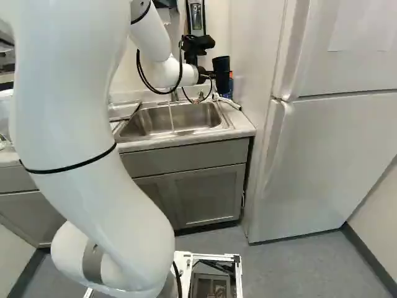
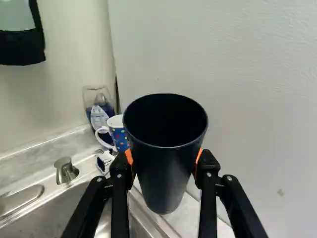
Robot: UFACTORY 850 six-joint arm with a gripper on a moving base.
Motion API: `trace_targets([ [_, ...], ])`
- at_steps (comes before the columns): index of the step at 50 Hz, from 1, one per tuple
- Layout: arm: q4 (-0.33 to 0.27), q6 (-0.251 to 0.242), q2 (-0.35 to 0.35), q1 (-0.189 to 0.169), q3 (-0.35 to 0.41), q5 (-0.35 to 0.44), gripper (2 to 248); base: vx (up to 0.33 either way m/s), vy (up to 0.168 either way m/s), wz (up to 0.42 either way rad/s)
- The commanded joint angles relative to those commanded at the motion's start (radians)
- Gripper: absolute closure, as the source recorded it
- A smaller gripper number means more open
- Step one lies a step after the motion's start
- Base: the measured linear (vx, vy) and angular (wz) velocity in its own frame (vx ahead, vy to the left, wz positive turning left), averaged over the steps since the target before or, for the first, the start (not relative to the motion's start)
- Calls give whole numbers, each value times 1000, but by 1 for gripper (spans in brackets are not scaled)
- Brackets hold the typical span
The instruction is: Rinse the cup and place it in the tray
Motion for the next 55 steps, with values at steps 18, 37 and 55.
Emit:
trace_targets([
  [18,-113,87,0,0,0,-68,125,0,0,0],
  [37,-251,284,0,0,0,-141,125,0,0,0],
  [55,-393,473,0,0,0,-206,125,0,0,0],
])
